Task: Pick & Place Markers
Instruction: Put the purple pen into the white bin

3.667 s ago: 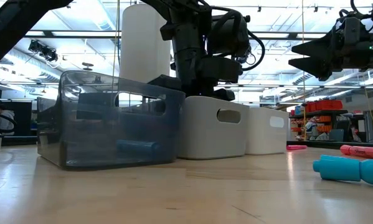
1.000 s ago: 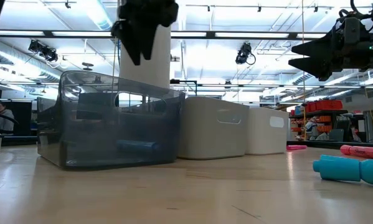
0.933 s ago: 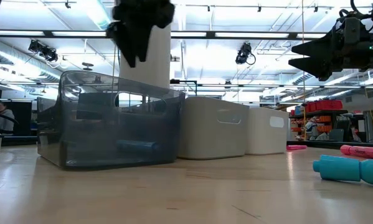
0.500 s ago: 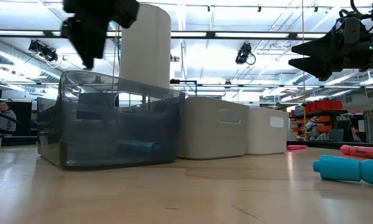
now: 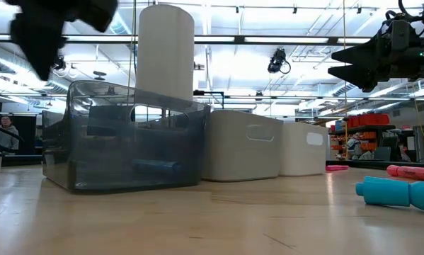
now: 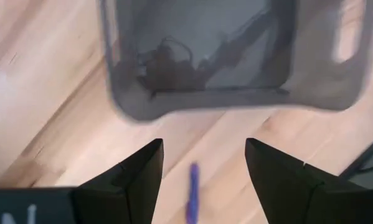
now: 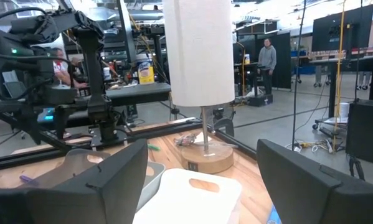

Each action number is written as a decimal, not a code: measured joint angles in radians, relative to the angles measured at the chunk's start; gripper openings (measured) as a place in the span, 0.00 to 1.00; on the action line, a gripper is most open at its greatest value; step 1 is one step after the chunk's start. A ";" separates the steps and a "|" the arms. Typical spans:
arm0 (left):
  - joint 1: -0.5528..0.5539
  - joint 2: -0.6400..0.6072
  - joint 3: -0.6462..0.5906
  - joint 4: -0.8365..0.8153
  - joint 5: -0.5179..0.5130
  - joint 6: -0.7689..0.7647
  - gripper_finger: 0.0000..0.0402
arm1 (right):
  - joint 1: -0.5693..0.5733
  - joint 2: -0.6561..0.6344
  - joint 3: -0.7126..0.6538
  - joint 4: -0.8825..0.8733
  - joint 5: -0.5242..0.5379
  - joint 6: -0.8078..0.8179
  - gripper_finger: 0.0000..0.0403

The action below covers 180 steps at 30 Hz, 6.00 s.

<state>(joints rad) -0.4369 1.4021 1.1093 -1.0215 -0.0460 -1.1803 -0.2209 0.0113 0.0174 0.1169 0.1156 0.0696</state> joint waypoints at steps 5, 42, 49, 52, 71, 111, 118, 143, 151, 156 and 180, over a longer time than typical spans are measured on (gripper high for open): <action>-0.059 -0.039 -0.047 0.012 0.007 -0.068 0.58 | 0.000 0.000 0.000 0.000 0.000 0.000 0.75; -0.298 -0.040 -0.156 0.034 0.062 -0.336 0.58 | 0.000 0.000 0.000 0.001 0.000 0.000 0.75; -0.314 0.023 -0.156 0.114 0.068 -0.353 0.58 | 0.000 0.000 0.000 0.001 0.000 0.000 0.75; -0.320 0.054 -0.156 0.133 0.070 -0.356 0.58 | 0.000 0.000 0.000 0.001 0.000 0.000 0.75; -0.332 0.240 -0.155 0.223 0.086 -0.376 0.58 | 0.000 0.000 0.000 0.001 0.000 0.000 0.75; -0.366 0.325 -0.153 0.320 0.076 -0.299 0.09 | 0.000 0.000 0.000 0.001 0.000 0.000 0.75; -0.366 0.327 -0.141 0.305 0.072 -0.276 0.11 | 0.000 0.000 0.000 0.001 0.000 0.000 0.75; -0.291 0.326 0.308 0.002 -0.105 -0.015 0.09 | 0.000 0.000 0.000 0.001 0.000 0.000 0.75; -0.211 0.325 0.458 0.003 -0.157 0.039 0.09 | 0.000 0.000 0.000 0.001 0.000 0.000 0.75; -0.157 0.325 0.536 0.003 -0.205 0.057 0.09 | 0.000 0.000 0.000 0.001 0.000 0.000 0.75; 0.069 0.324 0.633 0.274 -0.343 0.306 0.08 | 0.000 0.000 0.000 0.006 0.000 0.189 0.75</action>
<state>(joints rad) -0.3677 1.7260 1.7428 -0.7471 -0.3893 -0.8746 -0.2210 0.0116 0.0174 0.1230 0.1154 0.2581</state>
